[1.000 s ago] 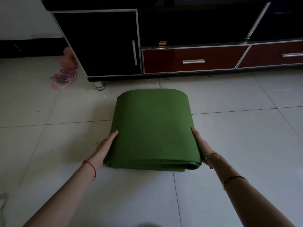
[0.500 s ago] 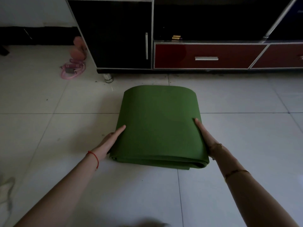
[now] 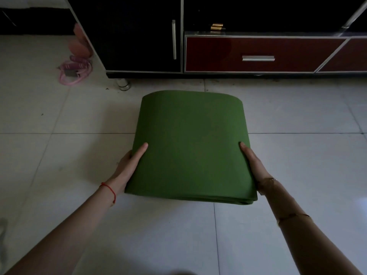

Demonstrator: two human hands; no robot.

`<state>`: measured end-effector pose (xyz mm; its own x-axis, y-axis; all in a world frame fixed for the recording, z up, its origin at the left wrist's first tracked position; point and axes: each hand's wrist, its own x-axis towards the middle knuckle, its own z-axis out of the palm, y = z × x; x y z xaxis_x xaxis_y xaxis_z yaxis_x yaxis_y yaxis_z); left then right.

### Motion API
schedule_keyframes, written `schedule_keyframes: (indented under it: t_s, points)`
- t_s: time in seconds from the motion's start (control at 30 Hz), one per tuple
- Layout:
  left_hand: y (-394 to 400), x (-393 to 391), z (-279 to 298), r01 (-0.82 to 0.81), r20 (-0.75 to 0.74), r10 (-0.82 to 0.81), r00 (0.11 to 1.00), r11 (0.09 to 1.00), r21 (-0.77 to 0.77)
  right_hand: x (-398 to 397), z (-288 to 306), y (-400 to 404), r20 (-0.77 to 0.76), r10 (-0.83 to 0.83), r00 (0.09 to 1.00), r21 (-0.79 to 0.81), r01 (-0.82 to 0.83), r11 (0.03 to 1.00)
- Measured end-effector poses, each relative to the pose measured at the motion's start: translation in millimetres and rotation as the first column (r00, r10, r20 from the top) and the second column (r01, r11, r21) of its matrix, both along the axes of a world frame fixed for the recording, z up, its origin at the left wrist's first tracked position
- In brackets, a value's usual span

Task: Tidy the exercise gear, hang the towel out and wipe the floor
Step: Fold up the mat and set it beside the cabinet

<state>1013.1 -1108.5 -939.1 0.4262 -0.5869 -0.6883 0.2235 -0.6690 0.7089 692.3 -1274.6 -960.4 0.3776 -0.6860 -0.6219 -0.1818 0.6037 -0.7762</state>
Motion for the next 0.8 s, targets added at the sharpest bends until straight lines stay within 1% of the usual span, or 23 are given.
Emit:
schedule_keyframes:
  t_s: [0.13, 0.3, 0.4, 0.63, 0.8]
  points:
    - [6, 5, 54, -0.073, 0.049, 0.075, 0.996, 0.997, -0.038, 18, 58, -7, 0.009, 0.010, 1.000, -0.081, -0.009, 0.997]
    - [22, 11, 173, -0.116, 0.105, 0.124, 0.987, 0.990, -0.076, 31, 172, -8, 0.026, 0.034, 0.999, -0.077, -0.032, 0.997]
    - [31, 13, 261, -0.122, 0.119, 0.131, 0.984, 0.989, -0.083, 33, 254, 2, 0.036, 0.040, 0.999, -0.051, -0.038, 0.998]
    - [56, 4, 493, -0.132, 0.152, 0.138, 0.979, 0.990, -0.045, 24, 462, 38, 0.086, 0.027, 0.996, 0.017, -0.029, 0.999]
    - [73, -1, 645, -0.141, 0.136, 0.142, 0.980, 0.990, -0.020, 20, 605, 57, 0.117, 0.035, 0.993, 0.048, -0.041, 0.998]
